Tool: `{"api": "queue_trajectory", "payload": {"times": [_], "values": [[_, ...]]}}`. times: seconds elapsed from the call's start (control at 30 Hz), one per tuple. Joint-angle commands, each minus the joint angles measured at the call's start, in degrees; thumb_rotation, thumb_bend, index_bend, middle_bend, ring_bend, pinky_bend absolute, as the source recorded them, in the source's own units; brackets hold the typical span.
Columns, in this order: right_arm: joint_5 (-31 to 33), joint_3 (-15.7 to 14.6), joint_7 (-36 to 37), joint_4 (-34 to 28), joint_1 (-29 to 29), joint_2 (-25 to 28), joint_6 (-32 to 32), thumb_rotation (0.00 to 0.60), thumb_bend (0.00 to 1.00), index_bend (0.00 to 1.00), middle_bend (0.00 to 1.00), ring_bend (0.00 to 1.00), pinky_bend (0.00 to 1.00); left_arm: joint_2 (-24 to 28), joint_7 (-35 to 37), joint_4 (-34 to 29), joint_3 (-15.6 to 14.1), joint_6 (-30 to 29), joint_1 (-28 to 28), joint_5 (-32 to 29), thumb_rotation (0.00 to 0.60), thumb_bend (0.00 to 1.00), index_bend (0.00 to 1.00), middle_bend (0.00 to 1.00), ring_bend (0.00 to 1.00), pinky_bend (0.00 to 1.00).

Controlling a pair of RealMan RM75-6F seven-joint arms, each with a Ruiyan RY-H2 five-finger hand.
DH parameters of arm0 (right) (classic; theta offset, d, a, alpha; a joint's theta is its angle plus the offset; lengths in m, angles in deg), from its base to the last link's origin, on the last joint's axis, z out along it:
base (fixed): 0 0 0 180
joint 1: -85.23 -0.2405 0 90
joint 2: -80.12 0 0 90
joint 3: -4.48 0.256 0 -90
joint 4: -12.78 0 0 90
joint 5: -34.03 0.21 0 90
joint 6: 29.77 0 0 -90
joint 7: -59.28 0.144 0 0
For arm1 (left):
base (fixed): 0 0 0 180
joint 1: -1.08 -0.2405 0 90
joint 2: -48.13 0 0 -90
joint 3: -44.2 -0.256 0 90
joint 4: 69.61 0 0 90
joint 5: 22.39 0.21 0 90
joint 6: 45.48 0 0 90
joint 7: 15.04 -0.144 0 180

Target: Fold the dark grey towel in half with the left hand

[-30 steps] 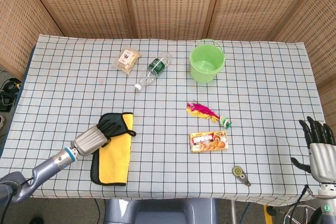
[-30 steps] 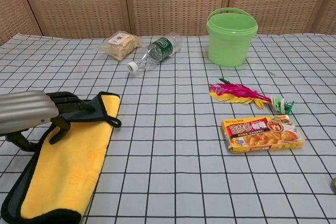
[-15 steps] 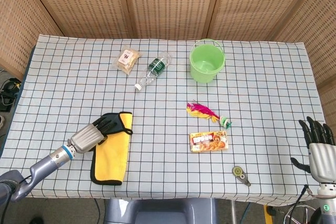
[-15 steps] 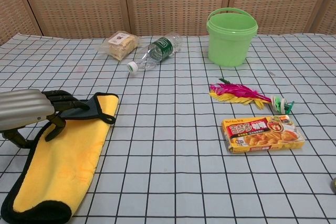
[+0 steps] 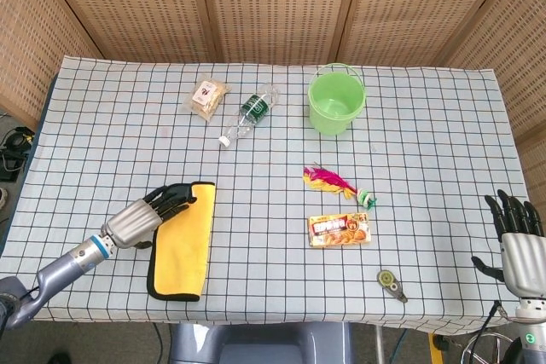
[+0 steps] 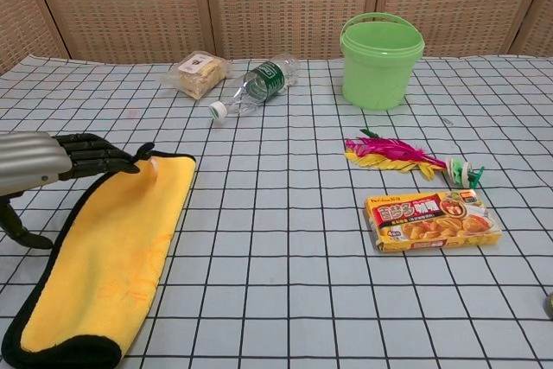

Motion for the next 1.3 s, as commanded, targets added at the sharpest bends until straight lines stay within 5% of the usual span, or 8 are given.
{"api": "queue_trajectory", "payload": {"times": [0.03,0.3,0.53,0.83,1.07,1.3], "values": [[-0.15,-0.05,0.16,-0.09,0.03,0.09,-0.05,0.6,0.0,0.0,0.0,0.0,0.0,2.39,2.09,-0.53,0.11,-3.59,-1.11,0.67,0.6,0.05,0.0,0.0,0.0,0.0],[-0.83,-0.24,0.36,-0.53,0.1,0.31,-0.33,0.6,0.0,0.0,0.0,0.0,0.0,6.49,6.55,-4.95,3.1,-9.11,-2.67,-1.44,0.6,0.05,0.0,0.0,0.0,0.0],[-1.27,-0.33,0.8,-0.78,0.32,0.62,-0.81,0.6,0.0,0.0,0.0,0.0,0.0,8.45,7.37,-11.05,2.89,-11.93,-4.97,-1.16,0.6,0.05,0.0,0.0,0.0,0.0],[-2.14,-0.57,2.35,-0.97,0.55,1.2,-1.18,0.6,0.0,0.0,0.0,0.0,0.0,8.4,3.86,-15.21,-1.07,-15.58,-9.98,3.01,0.6,0.12,0.42,0.0,0.0,0.0],[-2.7,-0.85,3.66,-0.85,0.58,1.61,-1.01,0.6,0.0,0.0,0.0,0.0,0.0,5.24,-0.5,-15.24,-3.78,-13.36,-12.79,4.87,0.6,0.29,0.51,0.0,0.0,0.0],[-2.24,-0.74,4.76,-0.54,0.63,1.91,-0.76,0.6,0.0,0.0,0.0,0.0,0.0,2.5,-1.87,-12.98,-4.41,-11.85,-14.34,5.11,0.6,0.31,0.53,0.0,0.0,0.0]]}}
